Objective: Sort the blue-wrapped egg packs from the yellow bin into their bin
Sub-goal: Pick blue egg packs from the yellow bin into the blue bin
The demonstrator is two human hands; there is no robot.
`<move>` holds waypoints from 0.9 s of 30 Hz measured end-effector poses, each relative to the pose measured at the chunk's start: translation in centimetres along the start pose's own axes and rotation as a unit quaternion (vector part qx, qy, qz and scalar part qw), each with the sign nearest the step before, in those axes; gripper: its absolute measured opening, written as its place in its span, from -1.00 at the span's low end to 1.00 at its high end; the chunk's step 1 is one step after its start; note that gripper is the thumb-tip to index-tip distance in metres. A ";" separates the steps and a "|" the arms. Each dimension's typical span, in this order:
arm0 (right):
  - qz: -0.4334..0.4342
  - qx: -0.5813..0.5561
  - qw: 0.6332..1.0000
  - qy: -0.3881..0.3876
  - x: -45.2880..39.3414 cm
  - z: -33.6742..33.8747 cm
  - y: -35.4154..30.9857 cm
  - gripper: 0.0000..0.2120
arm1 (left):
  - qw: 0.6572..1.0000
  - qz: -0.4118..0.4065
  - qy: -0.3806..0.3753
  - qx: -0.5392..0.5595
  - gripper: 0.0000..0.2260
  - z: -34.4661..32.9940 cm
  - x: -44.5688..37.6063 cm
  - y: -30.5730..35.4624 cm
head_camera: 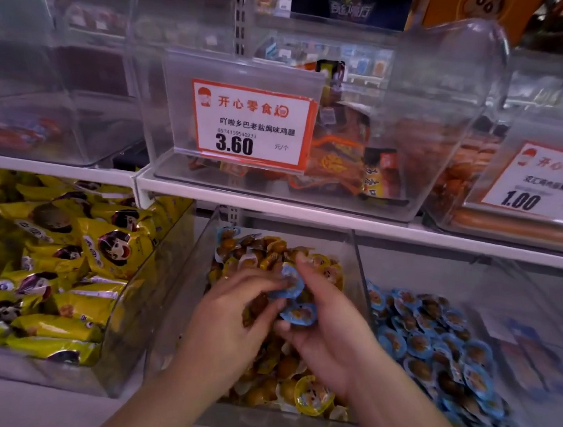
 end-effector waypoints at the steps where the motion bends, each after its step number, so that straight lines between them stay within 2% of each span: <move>1: 0.019 0.011 0.999 0.028 0.1 0.5 -0.5 -0.66 | 1.000 -0.004 -0.011 -0.003 -0.76 -0.4 -0.1 0.2; 3: 0.061 0.019 0.995 0.079 0.6 2.0 -1.9 -0.75 | 1.000 -0.013 -0.016 0.006 -0.72 -0.8 0.0 0.7; 6: 0.103 0.013 0.990 0.092 1.6 4.4 -4.5 -0.79 | 1.000 -0.021 -0.004 0.017 -0.72 -1.1 0.2 0.6; 9: 0.160 0.047 0.978 0.124 3.1 8.6 -7.6 -0.70 | 0.996 0.026 -0.036 -0.071 -0.78 -2.0 0.3 -1.7; 11: 0.199 0.131 0.948 0.210 4.4 12.9 -9.6 -0.70 | 0.983 0.063 -0.080 -0.149 -0.81 -3.1 0.5 -3.6; 13: 0.174 0.222 0.915 0.288 5.1 16.5 -10.4 -0.70 | 0.972 0.085 -0.128 -0.179 -0.85 -4.1 0.7 -4.8; 16: 0.065 0.253 0.924 0.279 4.0 20.0 -9.0 -0.73 | 0.962 0.073 -0.181 -0.189 -0.89 -4.8 1.0 -5.3; 18: 0.050 0.282 0.914 0.286 3.8 21.7 -9.1 -0.69 | 0.949 0.053 -0.206 -0.234 -0.84 -4.8 1.2 -5.3; 20: 0.106 0.331 0.882 0.318 4.6 21.8 -10.6 -0.74 | 0.935 0.056 -0.231 -0.263 -0.74 -4.8 1.6 -5.6; 24: 0.232 0.348 0.846 0.330 6.2 17.8 -11.9 -0.76 | 0.913 0.103 -0.269 -0.289 -0.63 -4.0 1.8 -6.9; 27: 0.336 0.464 0.780 0.251 7.3 11.0 -11.7 -0.77 | 0.895 0.119 -0.287 -0.321 -0.63 -2.7 2.0 -7.2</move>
Point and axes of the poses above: each hand's wrist, its own x-axis away from the middle knuckle, its own z-axis out of the back of the hand, y = z × x, the point moved 10 cm from there along -x, towards the middle knuckle, and after that the axes turned 7 degrees about x, right-handed, at the moved point
